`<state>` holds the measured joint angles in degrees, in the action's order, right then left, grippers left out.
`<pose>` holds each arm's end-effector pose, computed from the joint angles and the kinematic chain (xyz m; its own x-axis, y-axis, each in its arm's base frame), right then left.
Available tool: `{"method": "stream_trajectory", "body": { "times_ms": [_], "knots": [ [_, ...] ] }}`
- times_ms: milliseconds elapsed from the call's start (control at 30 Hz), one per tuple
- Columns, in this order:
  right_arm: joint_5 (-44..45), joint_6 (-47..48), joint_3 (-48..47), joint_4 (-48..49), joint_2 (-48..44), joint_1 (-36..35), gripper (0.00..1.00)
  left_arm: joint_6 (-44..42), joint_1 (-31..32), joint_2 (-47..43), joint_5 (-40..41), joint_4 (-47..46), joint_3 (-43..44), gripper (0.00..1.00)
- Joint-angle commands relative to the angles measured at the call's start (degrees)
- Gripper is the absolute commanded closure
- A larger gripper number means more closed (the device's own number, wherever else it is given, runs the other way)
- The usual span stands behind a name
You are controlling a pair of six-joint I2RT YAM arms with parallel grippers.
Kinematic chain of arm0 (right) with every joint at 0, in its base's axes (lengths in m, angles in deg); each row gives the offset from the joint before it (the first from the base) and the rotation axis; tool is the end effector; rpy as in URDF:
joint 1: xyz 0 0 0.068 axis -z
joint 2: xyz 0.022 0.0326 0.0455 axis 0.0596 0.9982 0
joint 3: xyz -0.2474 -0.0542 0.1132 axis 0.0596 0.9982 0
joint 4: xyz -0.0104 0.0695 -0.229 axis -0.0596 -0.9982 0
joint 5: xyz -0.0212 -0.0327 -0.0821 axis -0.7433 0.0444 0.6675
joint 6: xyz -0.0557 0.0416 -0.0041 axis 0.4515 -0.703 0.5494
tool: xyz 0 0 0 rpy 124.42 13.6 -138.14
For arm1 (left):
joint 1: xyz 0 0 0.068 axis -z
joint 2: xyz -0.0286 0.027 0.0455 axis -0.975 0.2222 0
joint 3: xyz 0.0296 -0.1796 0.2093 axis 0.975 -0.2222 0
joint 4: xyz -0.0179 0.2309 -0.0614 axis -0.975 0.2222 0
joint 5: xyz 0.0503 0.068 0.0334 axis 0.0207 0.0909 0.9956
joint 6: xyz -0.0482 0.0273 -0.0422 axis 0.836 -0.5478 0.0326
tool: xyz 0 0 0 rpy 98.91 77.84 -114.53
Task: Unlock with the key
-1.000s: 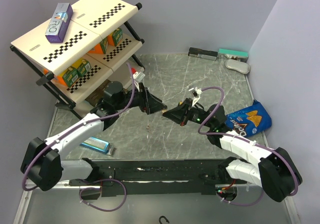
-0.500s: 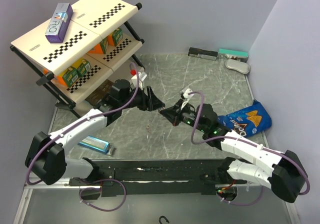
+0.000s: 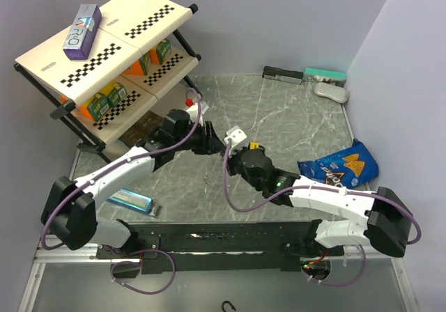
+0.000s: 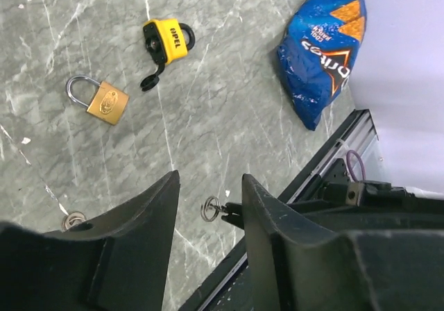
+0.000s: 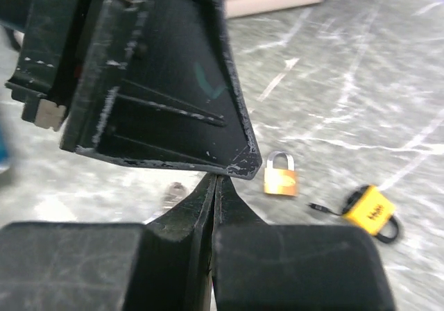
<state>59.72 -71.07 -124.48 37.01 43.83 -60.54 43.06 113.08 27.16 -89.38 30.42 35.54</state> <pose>0.1610 0.2178 0.2810 -0.1524 -0.1836 -0.9711 -0.6414 0.7659 -0.0441 0.2368 -0.1953 0.2895 -0.7697 -0.1260 -0.6259 0.4243 0.6315 -0.6490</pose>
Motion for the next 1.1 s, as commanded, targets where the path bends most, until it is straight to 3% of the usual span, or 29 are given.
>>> {"method": "stream_trajectory", "body": {
  "times_ms": [0, 500, 667, 833, 900, 933, 1000, 1033, 1067],
  "knots": [
    [12.6, 6.5, -4.3, 2.0, 1.9, -3.1, 1.00, -1.2, 0.9, 1.4, 0.3, 1.3, 2.7, 0.54],
    [20.5, 15.1, -4.5, 8.1, 6.8, -8.3, 1.00, 0.9, 1.0, 3.0, -3.5, -1.1, 1.8, 0.80],
    [21.1, 15.2, -4.5, 8.5, 7.6, -8.7, 1.00, 1.2, 1.0, 3.6, -4.6, -1.5, 1.7, 0.99],
    [15.1, 8.7, -3.8, 3.9, 5.0, -5.7, 1.00, -1.2, 1.0, 3.3, -2.2, 0.6, 2.5, 0.99],
    [6.7, 3.2, -2.1, 1.4, 2.1, -1.3, 1.00, -2.6, 0.9, 2.3, -0.5, 1.9, 2.6, 0.96],
    [2.9, 1.9, -1.1, 0.8, 1.0, 0.8, 1.00, -2.8, 0.9, 1.7, 1.6, 2.2, 2.3, 0.84],
    [-10.0, -2.7, 1.2, -0.6, -1.5, 5.8, 1.00, -4.7, 0.5, 0.3, 3.3, 3.3, 2.1, 0.74],
    [-12.2, -5.0, 1.8, -1.7, -1.9, 8.7, 0.95, -5.3, 0.1, -0.1, 4.3, 4.0, 2.2, 0.55],
    [-21.6, -7.2, 2.0, -4.9, -1.1, 13.2, 0.75, -6.4, -3.5, -2.5, 5.5, 4.7, 1.2, 0.24]
  ]
}}
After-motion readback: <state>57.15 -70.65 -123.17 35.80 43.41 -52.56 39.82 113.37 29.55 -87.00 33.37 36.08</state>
